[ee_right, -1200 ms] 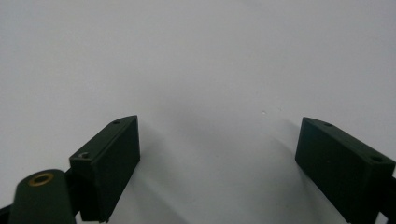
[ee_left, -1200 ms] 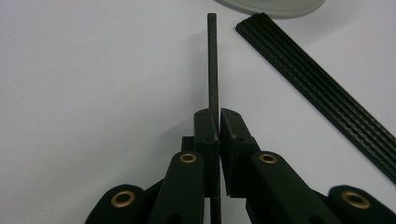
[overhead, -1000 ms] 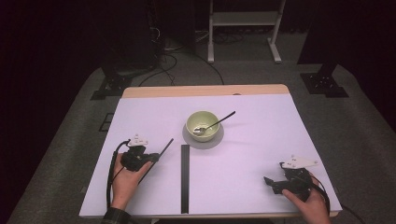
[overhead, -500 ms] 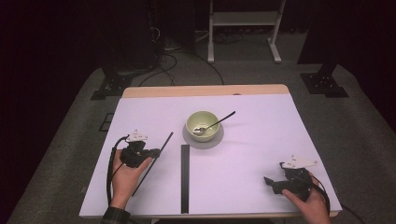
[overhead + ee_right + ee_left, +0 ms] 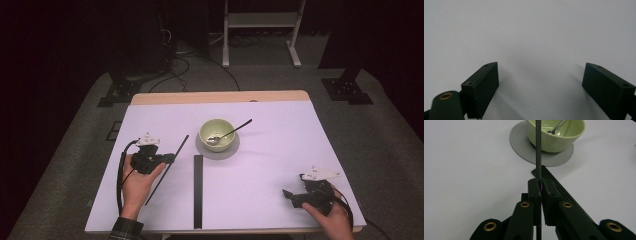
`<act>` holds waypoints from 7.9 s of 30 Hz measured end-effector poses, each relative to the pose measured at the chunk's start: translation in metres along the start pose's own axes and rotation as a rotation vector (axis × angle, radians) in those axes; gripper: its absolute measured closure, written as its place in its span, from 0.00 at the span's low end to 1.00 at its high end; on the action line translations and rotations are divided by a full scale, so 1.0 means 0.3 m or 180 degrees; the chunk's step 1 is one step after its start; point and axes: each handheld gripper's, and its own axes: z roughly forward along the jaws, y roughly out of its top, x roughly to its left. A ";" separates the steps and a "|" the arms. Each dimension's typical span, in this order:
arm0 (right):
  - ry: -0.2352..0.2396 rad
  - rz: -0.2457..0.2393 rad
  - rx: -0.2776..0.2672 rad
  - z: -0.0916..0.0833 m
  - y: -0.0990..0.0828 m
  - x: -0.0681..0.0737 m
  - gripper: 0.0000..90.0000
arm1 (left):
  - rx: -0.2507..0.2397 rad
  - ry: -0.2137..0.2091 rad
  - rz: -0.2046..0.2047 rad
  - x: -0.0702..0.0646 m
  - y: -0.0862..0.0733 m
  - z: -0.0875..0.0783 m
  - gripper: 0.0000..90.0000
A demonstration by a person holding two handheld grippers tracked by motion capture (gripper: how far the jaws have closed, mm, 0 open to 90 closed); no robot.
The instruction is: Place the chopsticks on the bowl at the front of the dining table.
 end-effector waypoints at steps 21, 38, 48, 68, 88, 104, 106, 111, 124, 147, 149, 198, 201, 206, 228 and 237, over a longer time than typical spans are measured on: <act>-0.0002 0.0002 0.0000 0.000 0.000 0.000 0.14 | -0.0037 -0.0065 0.0084 -0.054 0.151 0.064 0.96; -0.0001 0.0000 -0.0001 0.000 0.000 0.000 0.14 | -0.0052 -0.0140 0.0109 -0.090 0.276 0.158 0.96; 0.0000 0.0000 -0.0002 0.000 0.000 0.000 0.14 | -0.0021 -0.0167 0.0089 -0.104 0.329 0.233 0.96; 0.0001 -0.0001 -0.0003 0.000 0.000 0.000 0.14 | 0.0076 -0.0219 0.0008 -0.135 0.402 0.375 0.96; -0.0001 0.0002 -0.0003 0.000 0.000 0.000 0.14 | 0.0136 -0.0295 -0.0069 -0.153 0.421 0.470 0.96; -0.0001 0.0001 -0.0004 0.000 -0.001 0.001 0.14 | 0.0191 -0.0353 -0.0145 -0.153 0.400 0.513 0.96; 0.0000 -0.0003 -0.0007 0.000 -0.001 0.000 0.14 | 0.0188 -0.0356 -0.0139 -0.153 0.400 0.513 0.96; 0.0000 -0.0002 -0.0006 0.000 -0.001 0.000 0.14 | 0.0194 -0.0362 -0.0141 -0.152 0.400 0.512 0.95; -0.0003 -0.0003 -0.0009 0.000 -0.001 0.001 0.14 | 0.0140 -0.0398 -0.0122 -0.136 0.405 0.469 0.72; -0.0003 -0.0001 -0.0004 0.000 0.000 0.001 0.14 | 0.0006 -0.0047 -0.0016 -0.062 0.339 0.290 0.29; -0.0003 -0.0002 -0.0004 0.000 0.000 0.000 0.14 | 0.0007 -0.0016 -0.0012 -0.058 0.329 0.279 0.23; -0.0005 0.0002 -0.0004 0.000 0.000 0.001 0.14 | 0.0190 0.0539 -0.0073 0.062 0.062 0.288 0.00; -0.0005 -0.0002 -0.0004 0.000 0.000 0.001 0.14 | 0.0224 0.0529 -0.0061 0.058 0.051 0.308 0.00; -0.0005 -0.0002 -0.0005 0.000 -0.001 0.001 0.14 | 0.0251 0.0512 -0.0045 0.054 0.039 0.332 0.00; -0.0005 0.0003 -0.0002 0.000 -0.001 0.001 0.14 | 0.0384 0.0559 -0.0014 0.056 0.012 0.374 0.00; -0.0003 0.0004 -0.0002 0.000 0.000 0.001 0.14 | 0.0400 0.0653 -0.0018 0.075 0.005 0.364 0.00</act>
